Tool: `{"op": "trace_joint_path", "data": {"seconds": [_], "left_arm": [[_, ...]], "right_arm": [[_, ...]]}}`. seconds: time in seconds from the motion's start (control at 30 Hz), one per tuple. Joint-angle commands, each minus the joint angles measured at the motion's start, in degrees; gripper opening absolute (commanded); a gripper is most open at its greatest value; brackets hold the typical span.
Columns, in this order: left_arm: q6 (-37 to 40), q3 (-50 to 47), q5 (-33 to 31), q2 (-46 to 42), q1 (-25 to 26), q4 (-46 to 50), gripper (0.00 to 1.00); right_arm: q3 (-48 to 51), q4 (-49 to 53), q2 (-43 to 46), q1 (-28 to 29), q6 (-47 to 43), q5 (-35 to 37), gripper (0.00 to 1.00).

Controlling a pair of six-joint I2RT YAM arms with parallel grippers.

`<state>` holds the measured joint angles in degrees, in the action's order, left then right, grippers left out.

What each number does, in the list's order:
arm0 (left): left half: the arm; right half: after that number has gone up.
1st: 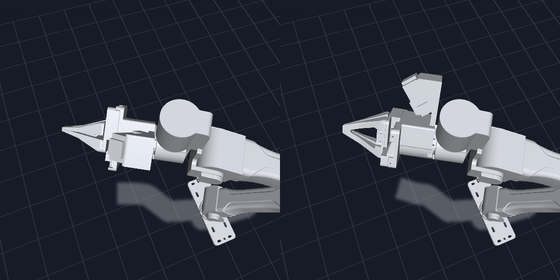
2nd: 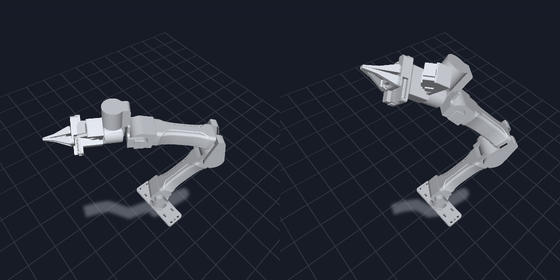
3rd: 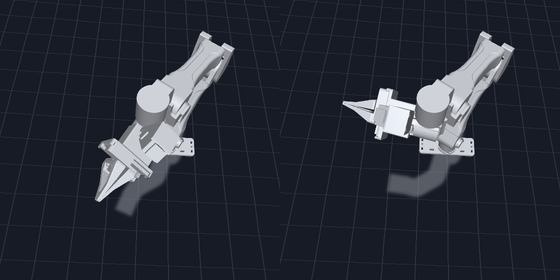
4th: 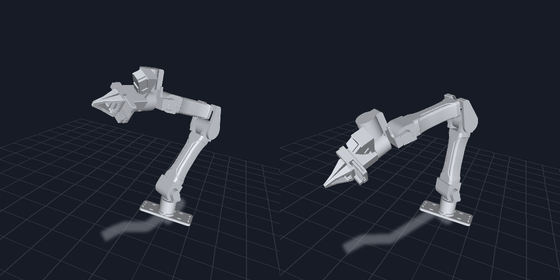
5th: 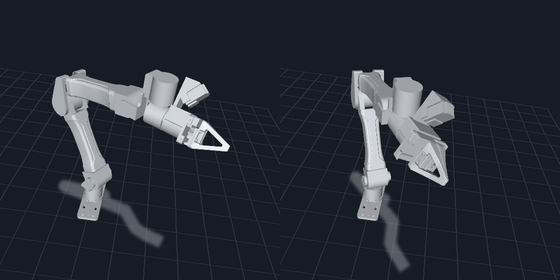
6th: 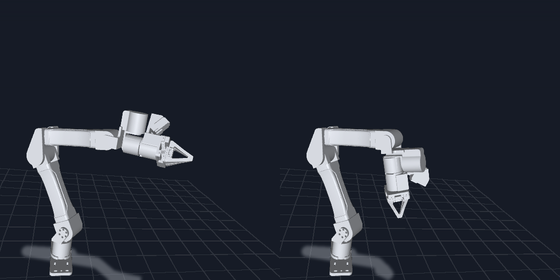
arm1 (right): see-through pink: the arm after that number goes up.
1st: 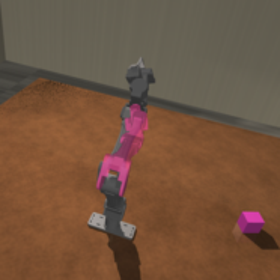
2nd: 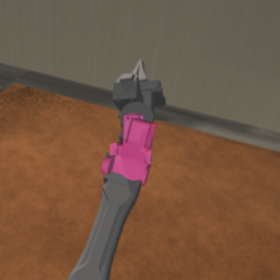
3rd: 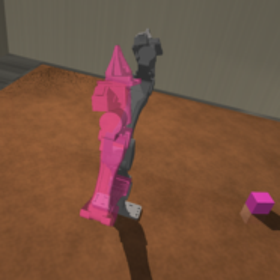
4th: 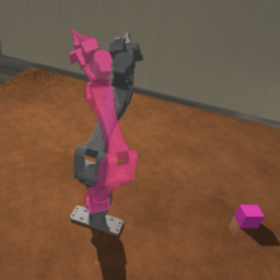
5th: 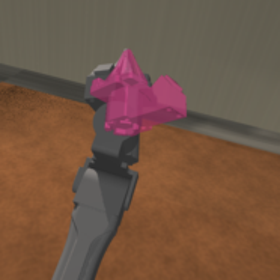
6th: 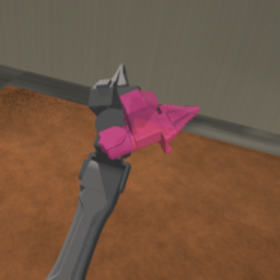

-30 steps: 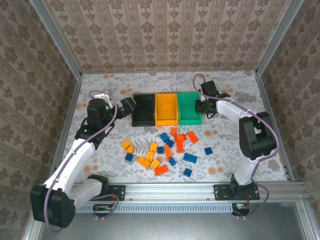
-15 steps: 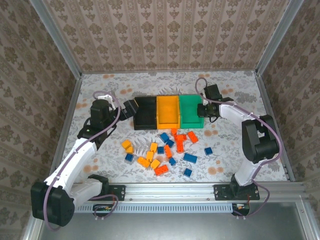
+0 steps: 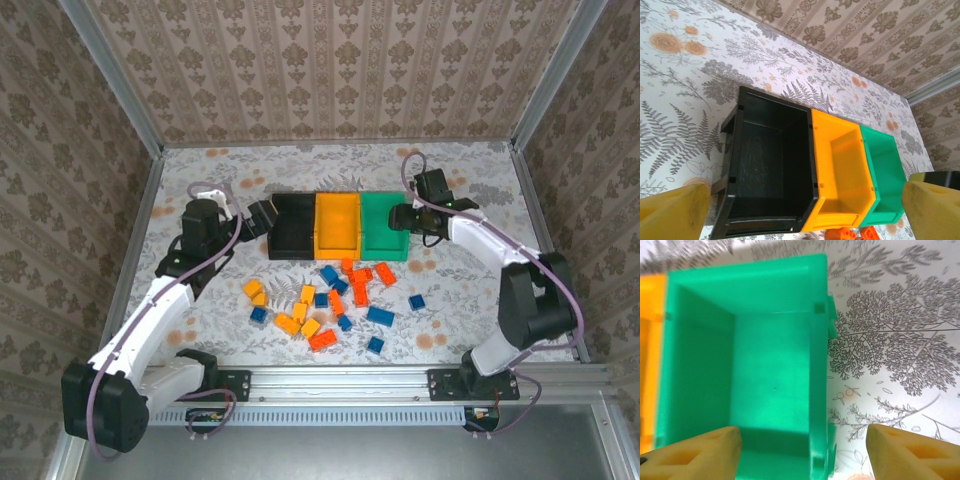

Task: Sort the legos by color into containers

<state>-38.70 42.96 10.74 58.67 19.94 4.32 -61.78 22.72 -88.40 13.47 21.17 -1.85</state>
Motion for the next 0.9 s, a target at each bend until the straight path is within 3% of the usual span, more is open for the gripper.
{"op": "trace_joint_path", "data": {"seconds": [0.0,0.2,0.37,0.67,0.87], "left_arm": [[0.7,-0.7,1.1,-1.0,1.6,-0.9,1.00],[0.7,-4.0,0.6,-2.5,4.8,-1.4,1.00],[0.1,-5.9,1.4,-1.7,5.4,-1.8,1.00],[0.0,-7.2,0.9,-0.2,5.5,-2.6,1.00],[-0.2,-8.0,0.9,-0.3,5.5,-2.1,1.00]], "right_arm": [[4.9,5.0,6.9,0.5,6.5,2.4,0.69],[17.8,12.1,19.7,1.7,9.6,4.8,0.73],[24.3,16.8,23.8,4.8,10.7,4.5,0.75],[26.1,11.4,16.2,10.1,12.1,5.1,0.75],[24.6,10.0,11.7,11.4,11.5,5.8,0.67]]}}
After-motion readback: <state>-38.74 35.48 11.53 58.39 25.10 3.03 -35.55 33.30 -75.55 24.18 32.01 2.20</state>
